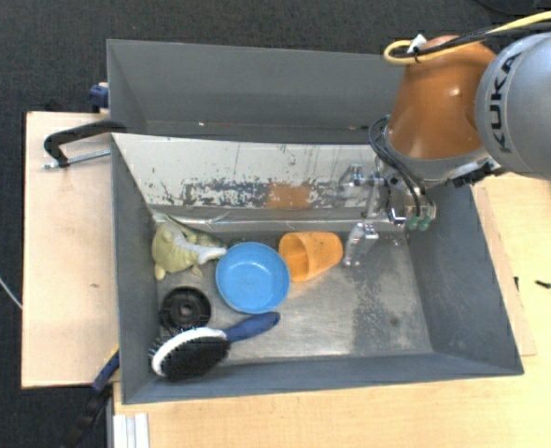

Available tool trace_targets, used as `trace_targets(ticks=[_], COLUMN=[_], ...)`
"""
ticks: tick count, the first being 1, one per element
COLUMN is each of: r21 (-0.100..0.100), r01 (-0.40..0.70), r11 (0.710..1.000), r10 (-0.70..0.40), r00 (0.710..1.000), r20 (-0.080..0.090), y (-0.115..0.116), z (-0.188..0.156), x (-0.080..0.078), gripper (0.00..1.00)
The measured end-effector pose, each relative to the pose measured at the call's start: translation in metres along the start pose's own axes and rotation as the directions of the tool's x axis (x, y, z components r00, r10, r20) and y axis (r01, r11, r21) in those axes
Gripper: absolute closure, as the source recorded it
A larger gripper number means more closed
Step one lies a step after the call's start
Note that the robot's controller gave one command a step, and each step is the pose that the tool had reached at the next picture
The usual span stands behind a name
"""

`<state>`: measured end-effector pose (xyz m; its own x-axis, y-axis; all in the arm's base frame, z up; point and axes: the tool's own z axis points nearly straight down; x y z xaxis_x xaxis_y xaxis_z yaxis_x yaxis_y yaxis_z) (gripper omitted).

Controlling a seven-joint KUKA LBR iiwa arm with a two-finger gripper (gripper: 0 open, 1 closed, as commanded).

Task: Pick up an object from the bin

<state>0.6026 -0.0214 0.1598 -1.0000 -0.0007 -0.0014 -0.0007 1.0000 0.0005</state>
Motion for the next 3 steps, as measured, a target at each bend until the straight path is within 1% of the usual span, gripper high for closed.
trace_targets(ticks=[1,2,3], r21=[0.001,0.002,0.003], r01=[0.200,0.200,0.210], r11=[0.980,0.980,0.978], r10=[-0.200,-0.200,-0.210], r00=[0.980,0.980,0.978], r20=[0.008,0.017,0.015], y=[-0.002,-0.002,0.010], z=[0.086,0.084,-0.058], x=[0.011,0.008,-0.001], gripper=[0.00,1.00,1.00])
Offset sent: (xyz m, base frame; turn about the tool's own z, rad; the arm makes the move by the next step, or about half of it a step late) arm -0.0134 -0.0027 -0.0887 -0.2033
